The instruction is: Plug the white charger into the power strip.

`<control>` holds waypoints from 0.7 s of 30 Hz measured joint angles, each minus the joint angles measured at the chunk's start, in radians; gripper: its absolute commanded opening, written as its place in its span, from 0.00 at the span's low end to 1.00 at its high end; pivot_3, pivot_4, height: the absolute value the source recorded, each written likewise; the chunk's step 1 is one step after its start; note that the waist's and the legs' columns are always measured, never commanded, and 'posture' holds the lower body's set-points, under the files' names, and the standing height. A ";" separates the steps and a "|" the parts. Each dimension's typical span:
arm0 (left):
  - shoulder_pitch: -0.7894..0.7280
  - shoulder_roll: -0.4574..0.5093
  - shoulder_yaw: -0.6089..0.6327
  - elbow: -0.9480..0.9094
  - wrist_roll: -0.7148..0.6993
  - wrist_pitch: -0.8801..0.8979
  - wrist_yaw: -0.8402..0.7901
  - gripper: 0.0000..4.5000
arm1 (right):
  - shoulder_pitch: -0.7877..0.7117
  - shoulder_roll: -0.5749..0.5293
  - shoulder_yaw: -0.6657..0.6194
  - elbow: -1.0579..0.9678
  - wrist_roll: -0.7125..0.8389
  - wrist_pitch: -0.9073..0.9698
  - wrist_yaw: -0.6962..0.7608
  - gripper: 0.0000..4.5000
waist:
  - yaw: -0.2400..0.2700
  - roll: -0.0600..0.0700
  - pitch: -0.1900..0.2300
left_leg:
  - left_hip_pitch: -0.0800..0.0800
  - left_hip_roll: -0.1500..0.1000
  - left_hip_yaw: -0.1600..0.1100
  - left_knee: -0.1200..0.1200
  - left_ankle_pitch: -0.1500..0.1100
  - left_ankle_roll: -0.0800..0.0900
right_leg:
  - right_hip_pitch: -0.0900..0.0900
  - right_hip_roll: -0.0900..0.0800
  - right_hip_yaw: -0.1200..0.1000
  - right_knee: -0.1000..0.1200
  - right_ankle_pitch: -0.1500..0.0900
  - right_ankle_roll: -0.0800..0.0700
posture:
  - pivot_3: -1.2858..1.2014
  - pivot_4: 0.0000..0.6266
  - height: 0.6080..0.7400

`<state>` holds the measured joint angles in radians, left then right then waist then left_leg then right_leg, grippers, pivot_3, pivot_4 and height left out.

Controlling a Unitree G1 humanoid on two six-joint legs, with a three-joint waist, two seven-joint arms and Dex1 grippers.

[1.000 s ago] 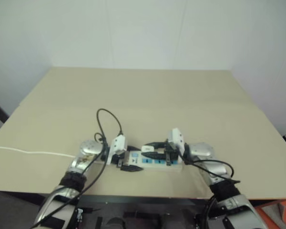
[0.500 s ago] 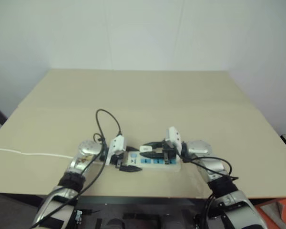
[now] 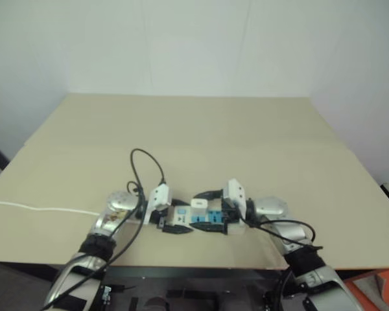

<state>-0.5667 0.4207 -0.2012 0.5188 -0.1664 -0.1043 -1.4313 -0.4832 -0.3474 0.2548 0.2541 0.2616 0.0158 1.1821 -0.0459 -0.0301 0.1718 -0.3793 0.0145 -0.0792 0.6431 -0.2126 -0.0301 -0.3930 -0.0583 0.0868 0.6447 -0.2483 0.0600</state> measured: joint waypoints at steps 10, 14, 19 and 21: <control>0.000 0.067 0.028 -0.112 -0.062 0.138 -0.030 0.99 | -0.020 -0.017 0.003 0.000 -0.005 0.016 0.017 1.00 | -0.001 0.000 0.000 | -0.001 0.000 0.000 0.000 0.000 0.000 | -0.001 0.000 0.000 -0.001 0.000 0.000 | 0.52 0.24 1.00; 0.025 0.127 0.067 -0.239 -0.127 0.199 -0.043 0.99 | -0.012 -0.078 -0.007 -0.030 -0.004 0.023 0.018 1.00 | 0.002 0.000 0.000 | -0.003 0.000 0.000 0.000 0.000 0.000 | -0.001 0.000 0.000 -0.002 0.000 0.000 | 0.52 0.24 1.00; 0.083 0.198 0.108 -0.333 -0.184 0.247 -0.043 0.99 | 0.028 -0.230 -0.102 -0.113 0.037 0.088 0.045 1.00 | 0.004 0.002 0.003 | -0.012 0.000 0.000 0.000 0.000 0.000 | -0.012 -0.001 0.000 0.000 0.001 -0.002 | 0.52 0.24 1.00; 0.098 0.226 0.127 -0.372 -0.205 0.263 -0.044 0.99 | 0.046 -0.287 -0.150 -0.176 0.076 0.114 0.061 1.00 | 0.002 0.003 0.005 | -0.012 0.000 0.000 0.000 0.000 0.000 | -0.012 -0.001 0.000 0.000 0.001 -0.002 | 0.52 0.24 1.00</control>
<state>-0.4691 0.6465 -0.0741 0.1471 -0.3712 0.1589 -1.4755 -0.4370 -0.6348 0.1051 0.0783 0.3372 0.1300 1.2434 -0.0440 -0.0273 0.1772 -0.3912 0.0144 -0.0791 0.6429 -0.2126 -0.0301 -0.4053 -0.0589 0.0870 0.6451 -0.2472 0.0580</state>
